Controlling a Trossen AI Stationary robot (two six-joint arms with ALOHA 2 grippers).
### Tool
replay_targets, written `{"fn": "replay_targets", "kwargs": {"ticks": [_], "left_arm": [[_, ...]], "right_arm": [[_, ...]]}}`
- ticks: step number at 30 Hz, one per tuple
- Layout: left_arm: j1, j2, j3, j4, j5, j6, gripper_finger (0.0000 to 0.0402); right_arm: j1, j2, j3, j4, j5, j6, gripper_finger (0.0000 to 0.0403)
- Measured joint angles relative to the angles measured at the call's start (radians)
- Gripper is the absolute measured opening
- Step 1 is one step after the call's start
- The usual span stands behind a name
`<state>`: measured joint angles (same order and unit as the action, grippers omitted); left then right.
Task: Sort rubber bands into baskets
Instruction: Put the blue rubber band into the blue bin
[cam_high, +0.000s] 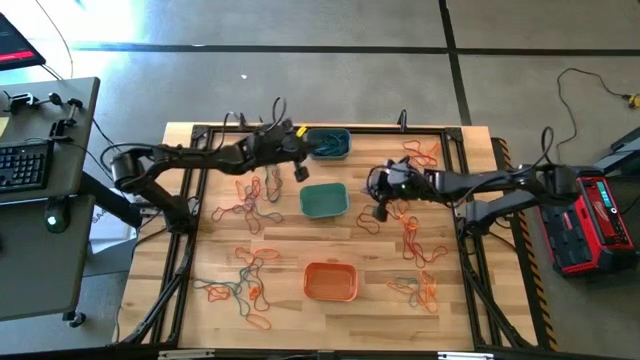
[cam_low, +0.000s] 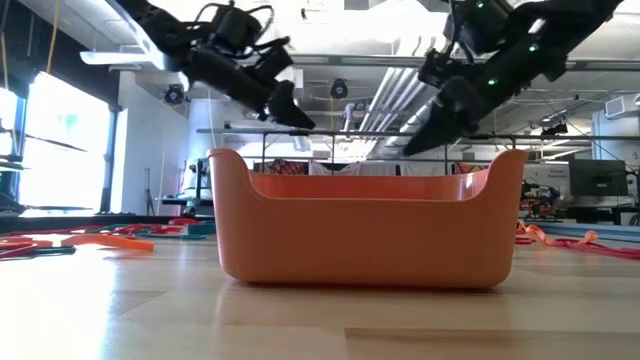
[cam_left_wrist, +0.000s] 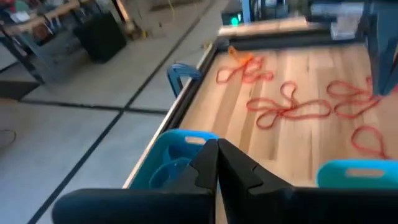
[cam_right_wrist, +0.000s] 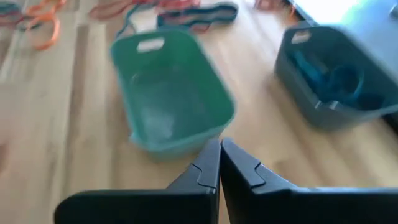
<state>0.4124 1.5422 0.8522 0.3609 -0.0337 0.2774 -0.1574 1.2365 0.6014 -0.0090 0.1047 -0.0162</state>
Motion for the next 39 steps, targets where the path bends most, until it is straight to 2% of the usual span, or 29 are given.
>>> {"fn": "replay_targets", "kwargs": {"ticks": [8, 16, 19, 28, 35, 39], "left_arm": [[-0.089, -0.064, -0.135, 0.093, -0.005, -0.022, 0.0000], [-0.170, -0.071, -0.167, 0.139, -0.006, -0.024, 0.0000], [-0.193, -0.071, -0.167, 0.146, -0.008, 0.006, 0.0000], [-0.203, -0.071, -0.167, 0.162, -0.008, 0.047, 0.0000], [-0.197, -0.071, -0.167, 0.167, -0.008, 0.047, 0.0000], [-0.200, -0.071, -0.167, 0.210, 0.000, 0.039, 0.0000]], "right_arm": [[0.177, -0.022, 0.000, -0.209, 0.008, 0.249, 0.0013], [0.360, -0.021, 0.030, -0.372, 0.049, 0.490, 0.0103], [0.438, -0.021, 0.052, -0.445, 0.076, 0.554, 0.0123], [0.648, 0.016, 0.058, -0.540, 0.069, 0.838, 0.0126], [0.747, 0.102, 0.058, -0.560, -0.038, 1.045, 0.0126], [0.768, 0.137, 0.058, -0.603, -0.103, 1.099, 0.0126]]}}
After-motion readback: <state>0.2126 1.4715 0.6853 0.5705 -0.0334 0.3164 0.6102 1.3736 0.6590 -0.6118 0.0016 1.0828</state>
